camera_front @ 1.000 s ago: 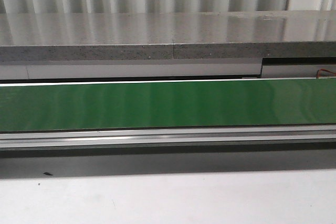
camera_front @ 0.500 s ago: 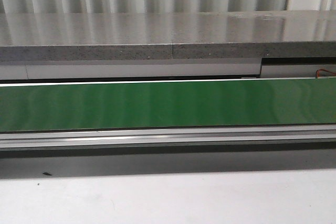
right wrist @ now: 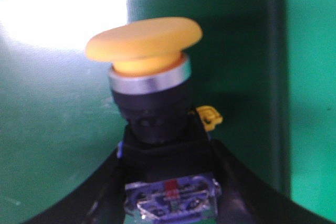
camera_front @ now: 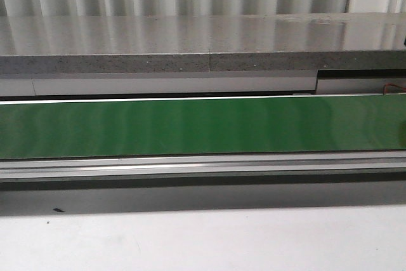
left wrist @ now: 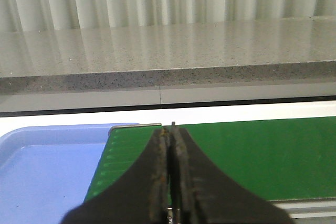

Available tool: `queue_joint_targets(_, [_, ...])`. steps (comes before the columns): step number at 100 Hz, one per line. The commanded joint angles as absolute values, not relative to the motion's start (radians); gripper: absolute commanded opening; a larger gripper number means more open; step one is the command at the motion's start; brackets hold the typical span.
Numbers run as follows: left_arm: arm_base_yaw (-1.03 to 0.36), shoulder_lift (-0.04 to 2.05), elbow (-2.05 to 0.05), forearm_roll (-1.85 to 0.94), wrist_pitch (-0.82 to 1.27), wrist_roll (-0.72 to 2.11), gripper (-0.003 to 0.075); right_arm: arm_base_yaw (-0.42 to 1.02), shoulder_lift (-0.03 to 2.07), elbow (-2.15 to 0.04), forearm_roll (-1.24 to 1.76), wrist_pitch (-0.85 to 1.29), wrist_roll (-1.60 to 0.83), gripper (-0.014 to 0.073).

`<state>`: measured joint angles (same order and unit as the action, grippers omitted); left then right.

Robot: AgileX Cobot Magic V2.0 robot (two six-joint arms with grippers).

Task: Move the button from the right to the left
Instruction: 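Lift the button and set it on the conveyor belt, open right gripper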

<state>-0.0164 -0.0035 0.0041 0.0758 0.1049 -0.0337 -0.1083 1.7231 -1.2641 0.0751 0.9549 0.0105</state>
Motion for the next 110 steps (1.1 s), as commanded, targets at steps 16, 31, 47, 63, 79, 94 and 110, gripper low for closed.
queue_joint_targets(16, [-0.026,-0.036,0.041,0.076,0.028,-0.037,-0.0021,-0.108,1.727,-1.289,0.073,0.929,0.02,0.0426])
queue_joint_targets(31, [-0.026,-0.036,0.041,0.076,0.028,-0.037,-0.002,-0.101,1.701,-1.29,0.078,0.915,0.0,0.0665])
queue_joint_targets(47, [-0.026,-0.036,0.041,0.076,0.028,-0.037,-0.002,-0.063,1.624,-1.278,0.081,0.899,-0.038,0.0645])
queue_joint_targets(63, [-0.026,-0.036,0.041,0.076,0.028,-0.037,-0.002,0.0,1.516,-1.203,0.083,0.852,-0.041,0.0645])
queue_joint_targets(79, [-0.026,-0.036,0.041,0.076,0.028,-0.037,-0.002,0.062,1.367,-1.071,0.071,0.732,-0.055,0.0576])
queue_joint_targets(94, [-0.026,-0.036,0.041,0.076,0.028,-0.037,-0.002,0.089,1.231,-0.957,0.06,0.669,-0.055,0.026])
queue_joint_targets(110, [-0.026,-0.036,0.041,0.076,0.028,-0.037,-0.002,0.089,1.081,-0.843,0.056,0.586,-0.056,-0.0036])
